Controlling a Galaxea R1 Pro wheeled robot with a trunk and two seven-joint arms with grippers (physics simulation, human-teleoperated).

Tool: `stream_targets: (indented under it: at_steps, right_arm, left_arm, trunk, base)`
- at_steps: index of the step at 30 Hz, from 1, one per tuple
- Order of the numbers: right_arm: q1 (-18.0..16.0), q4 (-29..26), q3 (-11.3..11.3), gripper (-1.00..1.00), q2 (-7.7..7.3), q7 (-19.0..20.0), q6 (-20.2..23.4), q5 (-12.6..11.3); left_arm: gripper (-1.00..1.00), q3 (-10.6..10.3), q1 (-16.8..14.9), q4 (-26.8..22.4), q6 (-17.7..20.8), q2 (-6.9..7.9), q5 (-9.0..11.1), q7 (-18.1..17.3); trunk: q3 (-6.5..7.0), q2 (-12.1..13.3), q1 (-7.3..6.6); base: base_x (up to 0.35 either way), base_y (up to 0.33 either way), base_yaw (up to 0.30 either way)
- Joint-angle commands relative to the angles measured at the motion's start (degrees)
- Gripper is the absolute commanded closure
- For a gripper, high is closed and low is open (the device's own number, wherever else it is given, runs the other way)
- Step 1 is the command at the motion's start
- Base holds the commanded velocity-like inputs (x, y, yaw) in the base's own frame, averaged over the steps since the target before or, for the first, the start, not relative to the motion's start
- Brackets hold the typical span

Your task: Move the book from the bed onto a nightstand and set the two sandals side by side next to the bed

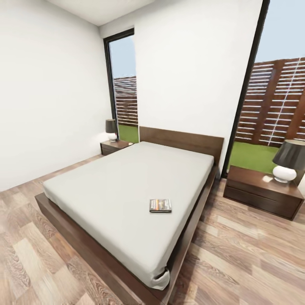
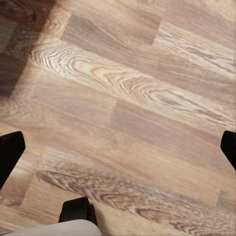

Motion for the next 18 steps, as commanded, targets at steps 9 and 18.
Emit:
stream_targets:
  at_steps: [9, 18]
  right_arm:
    - [-0.02, 0.02, -0.15, -1.0, 0.01, 0.09, -0.19, 0.0]
    - [-0.02, 0.02, -0.13, -1.0, 0.01, 0.09, -0.2, 0.0]
  left_arm:
    - [-1.0, 0.09, -0.05, 0.05, -0.16, -0.03, 0.32, -0.09]
    - [-1.0, 0.09, -0.05, 0.06, -0.16, -0.03, 0.32, -0.09]
  trunk:
    - [-0.06, -0.03, 0.0]
    - [-0.06, -0.03, 0.0]
  base:
    - [0.0, 0.0, 0.292]
    - [0.0, 0.0, 0.292]
